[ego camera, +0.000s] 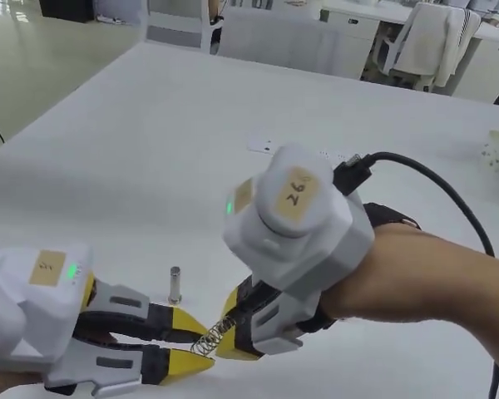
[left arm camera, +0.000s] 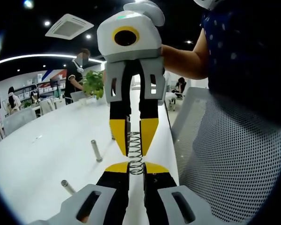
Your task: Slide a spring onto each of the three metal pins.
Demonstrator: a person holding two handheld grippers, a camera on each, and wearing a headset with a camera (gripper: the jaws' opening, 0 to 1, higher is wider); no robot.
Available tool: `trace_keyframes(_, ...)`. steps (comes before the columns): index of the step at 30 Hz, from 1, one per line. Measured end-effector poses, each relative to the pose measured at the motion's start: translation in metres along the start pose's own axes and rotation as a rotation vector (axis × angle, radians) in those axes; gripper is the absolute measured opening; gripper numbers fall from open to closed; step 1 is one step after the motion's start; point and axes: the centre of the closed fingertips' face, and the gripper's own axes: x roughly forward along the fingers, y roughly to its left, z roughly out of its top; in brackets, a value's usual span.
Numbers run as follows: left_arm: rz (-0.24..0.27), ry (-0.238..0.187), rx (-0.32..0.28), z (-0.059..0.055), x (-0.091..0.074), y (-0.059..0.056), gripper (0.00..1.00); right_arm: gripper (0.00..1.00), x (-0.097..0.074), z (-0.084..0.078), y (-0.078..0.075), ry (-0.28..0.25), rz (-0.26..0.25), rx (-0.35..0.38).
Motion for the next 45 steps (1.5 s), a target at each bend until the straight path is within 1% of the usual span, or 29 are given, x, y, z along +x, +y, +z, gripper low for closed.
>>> trace_keyframes(9, -0.012, 0.010, 0.005, 0.0008, 0.0020, -0.0016, 0.03, 0.08, -0.0004, 0.0018, 0.0022, 0.018, 0.004, -0.023)
trace_keyframes(20, -0.015, 0.018, 0.008, -0.0002, 0.0037, -0.0031, 0.03, 0.08, 0.0007, 0.0025, 0.0042, 0.027, 0.008, -0.035)
trace_keyframes(37, -0.019, 0.017, 0.004, -0.0016, 0.0049, -0.0028, 0.03, 0.08, 0.0035, 0.0079, 0.0054, 0.025, 0.010, -0.050)
trace_keyframes(45, -0.018, 0.016, -0.001, -0.0021, 0.0050, -0.0025, 0.05, 0.08, 0.0034, 0.0064, 0.0047, 0.032, 0.007, -0.048)
